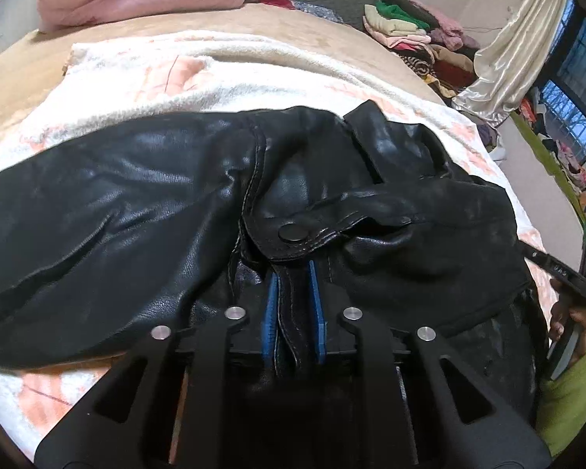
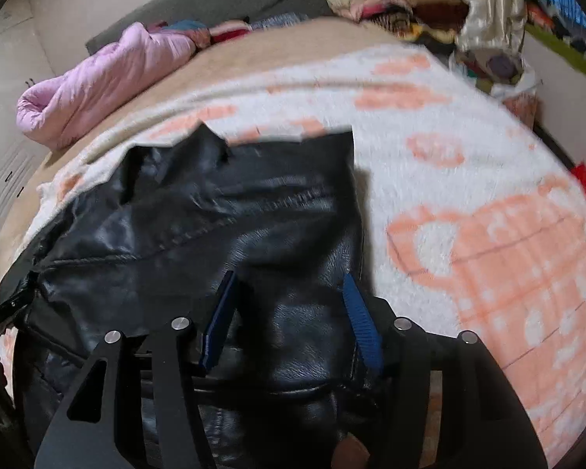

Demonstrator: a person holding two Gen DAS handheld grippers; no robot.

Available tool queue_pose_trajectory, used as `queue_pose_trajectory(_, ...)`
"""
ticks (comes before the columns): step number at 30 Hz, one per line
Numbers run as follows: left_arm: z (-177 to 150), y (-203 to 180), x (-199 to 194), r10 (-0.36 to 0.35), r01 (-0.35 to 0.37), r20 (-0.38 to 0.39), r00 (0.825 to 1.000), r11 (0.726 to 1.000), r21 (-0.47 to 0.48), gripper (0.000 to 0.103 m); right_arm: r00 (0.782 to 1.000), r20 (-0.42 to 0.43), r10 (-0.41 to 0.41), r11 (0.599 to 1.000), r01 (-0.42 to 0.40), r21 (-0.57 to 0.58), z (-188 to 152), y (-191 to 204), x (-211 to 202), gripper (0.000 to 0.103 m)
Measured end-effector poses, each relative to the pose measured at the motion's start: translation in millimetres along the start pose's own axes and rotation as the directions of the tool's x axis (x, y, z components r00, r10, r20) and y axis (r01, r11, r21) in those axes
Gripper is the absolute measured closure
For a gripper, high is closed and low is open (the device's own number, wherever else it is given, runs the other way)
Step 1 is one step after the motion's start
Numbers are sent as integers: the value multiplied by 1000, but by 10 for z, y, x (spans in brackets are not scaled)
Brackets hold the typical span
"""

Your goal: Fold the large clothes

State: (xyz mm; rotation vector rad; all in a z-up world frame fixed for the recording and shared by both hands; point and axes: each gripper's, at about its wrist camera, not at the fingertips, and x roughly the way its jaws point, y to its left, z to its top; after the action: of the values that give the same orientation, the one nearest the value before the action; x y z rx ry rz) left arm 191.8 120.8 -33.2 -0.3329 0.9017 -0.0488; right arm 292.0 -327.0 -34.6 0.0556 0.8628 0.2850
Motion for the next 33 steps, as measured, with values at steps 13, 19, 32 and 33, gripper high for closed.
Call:
queue_pose_trajectory(13,154,-280,-514,-36,23,174,984,997,77,66,989,67,133,979,-121,-167,-172,712,-460,41)
queue_pose_trajectory(19,26,-517,-151,-52,38,96,994,988,147,69,988,16,152,961,-144,-237,-359,1068,-397,42)
queue_pose_trajectory(32,-120,-413,281,3,2,-40,999,991,130,69,982,-150,116,980,-138,-144,-479,918,109,40)
queue_pose_trajectory(33,-112,-413,252,0,4,-37,999,992,125,69,983,-141,120,979,-140,-147,-469,922,73,40)
